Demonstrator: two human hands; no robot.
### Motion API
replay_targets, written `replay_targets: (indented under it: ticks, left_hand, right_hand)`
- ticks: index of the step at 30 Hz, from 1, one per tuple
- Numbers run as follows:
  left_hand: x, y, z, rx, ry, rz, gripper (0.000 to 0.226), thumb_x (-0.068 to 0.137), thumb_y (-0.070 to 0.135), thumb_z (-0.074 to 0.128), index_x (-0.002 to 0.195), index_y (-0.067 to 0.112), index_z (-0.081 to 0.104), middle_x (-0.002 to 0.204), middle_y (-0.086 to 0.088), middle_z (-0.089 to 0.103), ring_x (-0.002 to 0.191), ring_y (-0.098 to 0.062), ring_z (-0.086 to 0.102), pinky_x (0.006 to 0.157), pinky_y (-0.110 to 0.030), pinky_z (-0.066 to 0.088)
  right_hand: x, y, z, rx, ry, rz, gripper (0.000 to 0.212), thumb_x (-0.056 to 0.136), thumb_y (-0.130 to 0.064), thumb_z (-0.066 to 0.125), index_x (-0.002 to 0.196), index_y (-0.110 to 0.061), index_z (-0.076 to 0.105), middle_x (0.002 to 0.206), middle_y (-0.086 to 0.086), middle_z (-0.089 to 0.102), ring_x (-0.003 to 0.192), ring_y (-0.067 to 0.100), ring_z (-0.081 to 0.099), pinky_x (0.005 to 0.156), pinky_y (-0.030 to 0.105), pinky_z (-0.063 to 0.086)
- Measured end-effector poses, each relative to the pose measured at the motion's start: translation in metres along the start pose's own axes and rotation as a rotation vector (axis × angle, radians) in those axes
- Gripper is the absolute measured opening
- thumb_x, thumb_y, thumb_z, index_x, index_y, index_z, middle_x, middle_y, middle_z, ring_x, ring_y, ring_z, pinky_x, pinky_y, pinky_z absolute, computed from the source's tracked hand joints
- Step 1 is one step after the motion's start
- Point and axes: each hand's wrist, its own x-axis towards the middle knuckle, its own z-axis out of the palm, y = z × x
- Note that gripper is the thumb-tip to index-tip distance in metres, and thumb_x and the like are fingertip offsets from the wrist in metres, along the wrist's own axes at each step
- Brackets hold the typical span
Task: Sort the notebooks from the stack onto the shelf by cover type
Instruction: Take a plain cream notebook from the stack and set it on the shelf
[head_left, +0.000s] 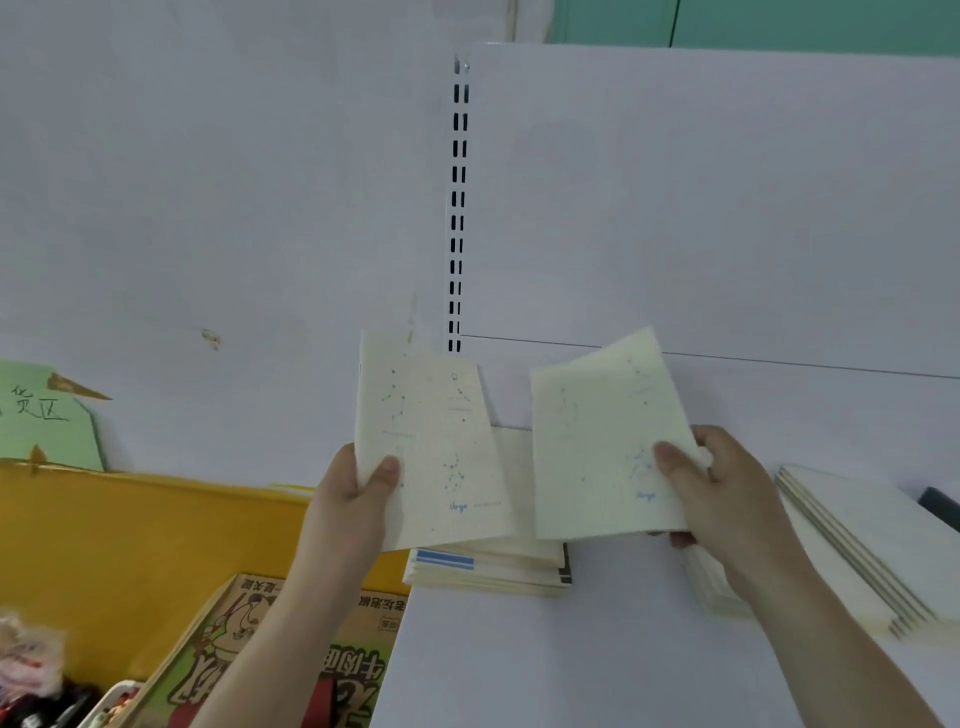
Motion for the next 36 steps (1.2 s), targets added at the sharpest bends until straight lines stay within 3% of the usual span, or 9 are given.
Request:
replay_targets:
  ticks: [4, 8, 11, 17, 21, 25, 27, 33, 36]
  left_hand:
    - [-0.007, 0.006, 0.014, -0.037, -0.045, -0.019, 0.019, 0.104, 0.040, 0.048, 0.103, 0.029, 0.063, 0.094, 0.007, 0.073, 0.095, -0.022, 0.068, 0.079, -0.044, 0.058]
    - [-0.018, 0.011, 0.029, -0.172, -0.123, -0.071, 0.036, 0.099, 0.057, 0.047, 0.102, 0.027, 0.067, 0.098, -0.001, 0.075, 0.096, -0.029, 0.071, 0.089, -0.050, 0.056]
    - [-0.025, 0.013, 0.036, -0.178, -0.159, -0.044, 0.027, 0.094, 0.045, 0.063, 0.112, 0.026, 0.065, 0.101, 0.008, 0.077, 0.094, -0.015, 0.074, 0.086, -0.045, 0.060]
    - [-0.029, 0.007, 0.029, -0.264, -0.202, -0.125, 0.017, 0.100, 0.027, 0.059, 0.116, 0.030, 0.066, 0.108, 0.005, 0.076, 0.103, -0.020, 0.072, 0.091, -0.050, 0.057]
    - [-0.022, 0.008, 0.012, -0.270, -0.101, -0.073, 0.015, 0.101, 0.026, 0.057, 0.108, 0.034, 0.068, 0.103, 0.006, 0.076, 0.097, -0.019, 0.072, 0.087, -0.046, 0.057]
    - [-0.014, 0.006, -0.002, -0.286, -0.008, -0.076, 0.016, 0.100, 0.026, 0.059, 0.105, 0.037, 0.069, 0.101, 0.009, 0.076, 0.103, -0.023, 0.069, 0.093, -0.051, 0.055]
    - [-0.014, 0.005, -0.004, -0.250, 0.004, -0.074, 0.015, 0.100, 0.027, 0.059, 0.105, 0.037, 0.069, 0.103, 0.009, 0.076, 0.104, -0.024, 0.068, 0.094, -0.055, 0.054]
    - [-0.015, -0.004, -0.002, -0.232, -0.013, -0.096, 0.015, 0.099, 0.027, 0.059, 0.110, 0.031, 0.068, 0.105, 0.005, 0.076, 0.105, -0.026, 0.068, 0.094, -0.057, 0.054]
    - [-0.014, -0.006, 0.001, -0.225, -0.014, -0.094, 0.015, 0.100, 0.026, 0.059, 0.111, 0.030, 0.068, 0.103, 0.007, 0.076, 0.105, -0.025, 0.068, 0.094, -0.056, 0.053]
  right_hand:
    - [-0.015, -0.010, 0.016, 0.202, -0.006, 0.014, 0.012, 0.098, -0.027, 0.057, 0.106, -0.018, 0.057, 0.084, 0.012, 0.069, 0.052, 0.021, 0.064, 0.042, 0.032, 0.047]
    - [-0.030, -0.004, 0.054, -0.072, 0.069, -0.135, 0.010, 0.096, -0.037, 0.057, 0.102, -0.029, 0.053, 0.084, -0.008, 0.065, 0.069, 0.014, 0.064, 0.059, 0.038, 0.056]
    - [-0.040, -0.001, 0.069, -0.183, 0.050, -0.226, 0.015, 0.098, -0.039, 0.050, 0.110, -0.030, 0.049, 0.080, -0.019, 0.060, 0.073, -0.002, 0.058, 0.059, 0.021, 0.047]
    - [-0.039, -0.005, 0.072, -0.346, -0.052, -0.289, 0.027, 0.099, -0.050, 0.035, 0.098, -0.030, 0.052, 0.071, -0.009, 0.063, 0.069, 0.008, 0.061, 0.062, 0.030, 0.049]
    - [-0.020, 0.004, 0.057, -0.536, 0.002, -0.130, 0.041, 0.099, -0.052, 0.032, 0.084, -0.023, 0.056, 0.075, -0.007, 0.063, 0.080, 0.021, 0.061, 0.071, 0.035, 0.047]
    - [-0.017, 0.017, 0.075, -0.680, -0.241, 0.058, 0.058, 0.082, -0.078, 0.036, 0.071, -0.024, 0.055, 0.069, -0.008, 0.060, 0.069, 0.012, 0.056, 0.057, 0.029, 0.040]
    - [-0.018, 0.020, 0.084, -0.698, -0.249, 0.062, 0.059, 0.073, -0.084, 0.039, 0.079, -0.027, 0.055, 0.073, -0.011, 0.060, 0.073, 0.013, 0.057, 0.055, 0.028, 0.038]
    - [-0.015, 0.017, 0.067, -0.460, -0.311, 0.131, 0.038, 0.082, -0.058, 0.065, 0.066, -0.028, 0.048, 0.058, -0.010, 0.058, 0.059, 0.011, 0.061, 0.052, 0.024, 0.040]
    - [-0.012, 0.016, 0.055, -0.383, -0.286, 0.173, 0.030, 0.088, -0.044, 0.065, 0.084, -0.017, 0.053, 0.072, 0.001, 0.069, 0.056, 0.018, 0.069, 0.051, 0.028, 0.048]
